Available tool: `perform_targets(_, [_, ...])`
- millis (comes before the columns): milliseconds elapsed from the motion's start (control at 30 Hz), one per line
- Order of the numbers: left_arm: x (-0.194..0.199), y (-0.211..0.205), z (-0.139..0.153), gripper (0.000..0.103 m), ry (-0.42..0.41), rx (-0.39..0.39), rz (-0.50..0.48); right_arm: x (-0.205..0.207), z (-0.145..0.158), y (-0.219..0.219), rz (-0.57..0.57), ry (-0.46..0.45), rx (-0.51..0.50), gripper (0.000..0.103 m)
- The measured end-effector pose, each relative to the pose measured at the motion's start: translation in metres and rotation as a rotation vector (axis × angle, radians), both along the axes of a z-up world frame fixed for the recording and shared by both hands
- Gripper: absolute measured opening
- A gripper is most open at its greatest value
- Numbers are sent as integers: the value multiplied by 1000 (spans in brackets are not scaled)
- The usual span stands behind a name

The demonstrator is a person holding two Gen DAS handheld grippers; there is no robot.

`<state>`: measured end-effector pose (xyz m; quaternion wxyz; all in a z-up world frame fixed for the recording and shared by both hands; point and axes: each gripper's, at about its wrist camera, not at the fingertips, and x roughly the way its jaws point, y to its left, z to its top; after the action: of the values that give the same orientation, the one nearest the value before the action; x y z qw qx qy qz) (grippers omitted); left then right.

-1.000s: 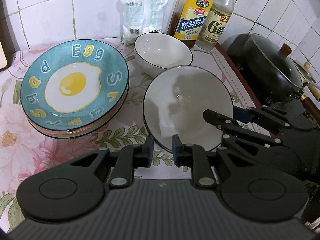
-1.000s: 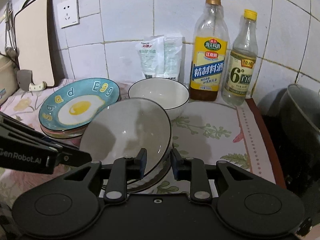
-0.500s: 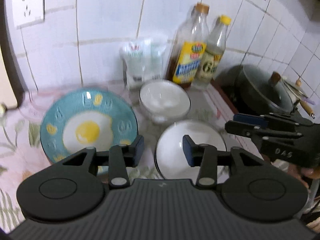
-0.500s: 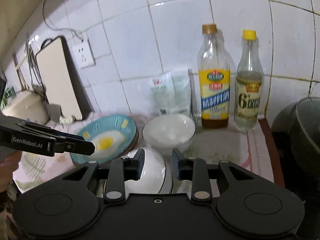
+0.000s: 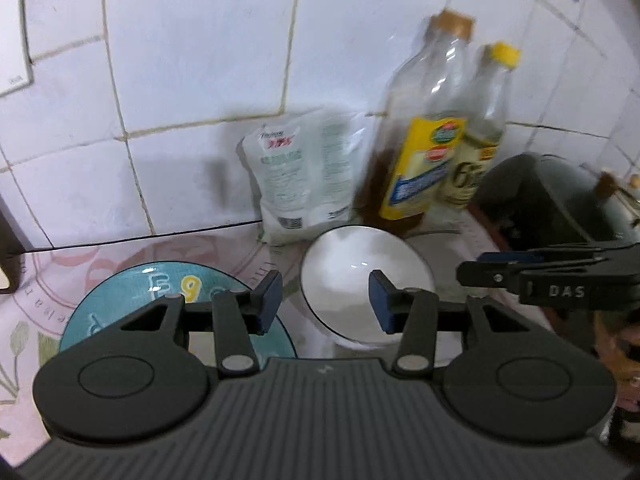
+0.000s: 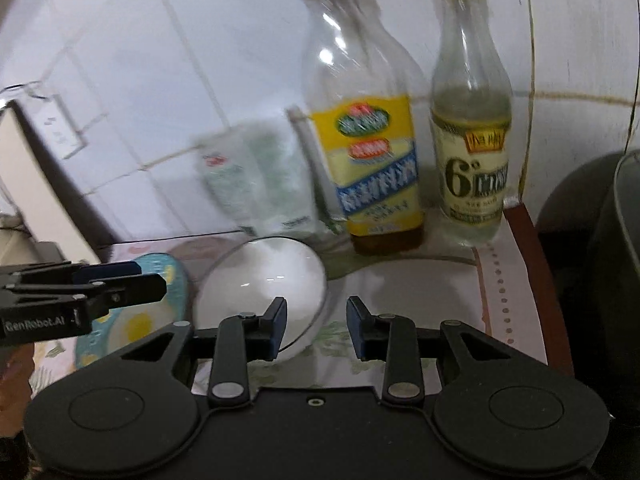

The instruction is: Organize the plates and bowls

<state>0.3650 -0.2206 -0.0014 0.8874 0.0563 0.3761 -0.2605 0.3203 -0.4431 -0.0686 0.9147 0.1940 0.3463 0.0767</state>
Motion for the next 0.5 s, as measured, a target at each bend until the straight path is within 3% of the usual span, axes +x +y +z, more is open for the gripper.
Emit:
perform_targets(100, [21, -2, -18, 43, 50, 11, 30, 16, -15, -4, -16, 51, 30, 38])
perform_targets(233, [28, -4, -32, 35, 50, 48, 17, 27, -25, -1, 27, 67, 42, 38])
perform_targets(500, [30, -8, -44, 14, 71, 55, -22, 43, -38, 6, 30, 111, 58, 38])
